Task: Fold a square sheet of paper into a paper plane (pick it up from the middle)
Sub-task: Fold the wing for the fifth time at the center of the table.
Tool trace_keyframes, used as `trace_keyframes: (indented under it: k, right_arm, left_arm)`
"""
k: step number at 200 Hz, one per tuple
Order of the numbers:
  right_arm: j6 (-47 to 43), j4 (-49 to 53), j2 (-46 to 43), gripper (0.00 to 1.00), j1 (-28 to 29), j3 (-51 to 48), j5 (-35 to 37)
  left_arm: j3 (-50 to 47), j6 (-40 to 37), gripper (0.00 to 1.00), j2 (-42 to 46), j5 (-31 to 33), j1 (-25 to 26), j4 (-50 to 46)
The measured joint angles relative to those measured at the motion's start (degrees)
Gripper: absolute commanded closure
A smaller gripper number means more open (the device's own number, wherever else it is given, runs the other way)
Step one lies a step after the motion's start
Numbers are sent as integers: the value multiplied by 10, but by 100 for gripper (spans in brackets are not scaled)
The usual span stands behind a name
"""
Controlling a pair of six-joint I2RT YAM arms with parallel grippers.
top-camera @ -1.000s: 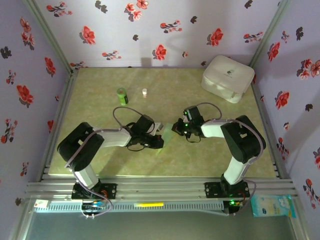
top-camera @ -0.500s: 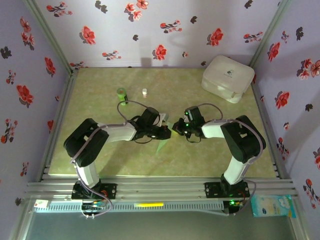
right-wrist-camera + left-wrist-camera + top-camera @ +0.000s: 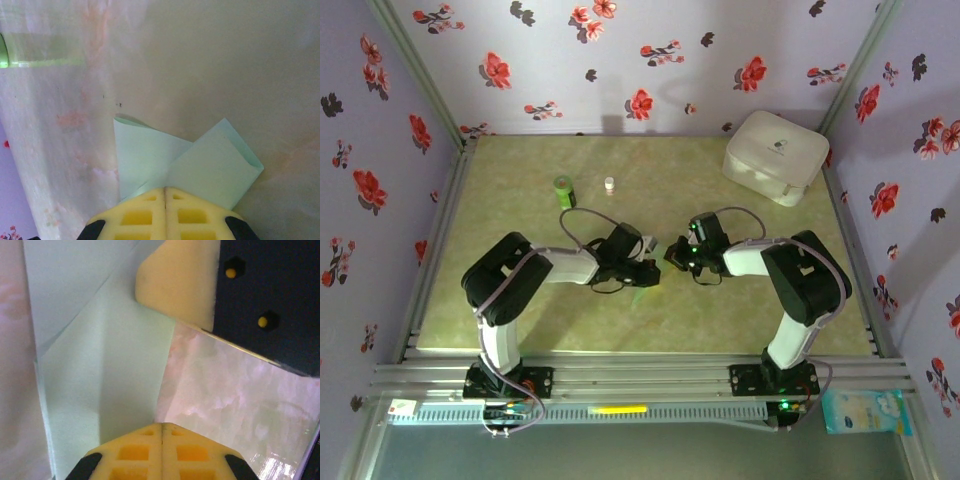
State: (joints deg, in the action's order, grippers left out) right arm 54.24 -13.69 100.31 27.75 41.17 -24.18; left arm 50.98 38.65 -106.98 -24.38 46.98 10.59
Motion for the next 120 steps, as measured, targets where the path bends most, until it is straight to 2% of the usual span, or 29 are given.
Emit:
trace_keyframes:
  k: [42,120]
  right_arm:
    - [-1,3,0,100,0,0,-3]
    - [-2,7,-1,100,0,1,-2]
  left_arm:
    - [-52,0,94,37,4,0,20]
    - [-85,0,93,86,4,0,-30]
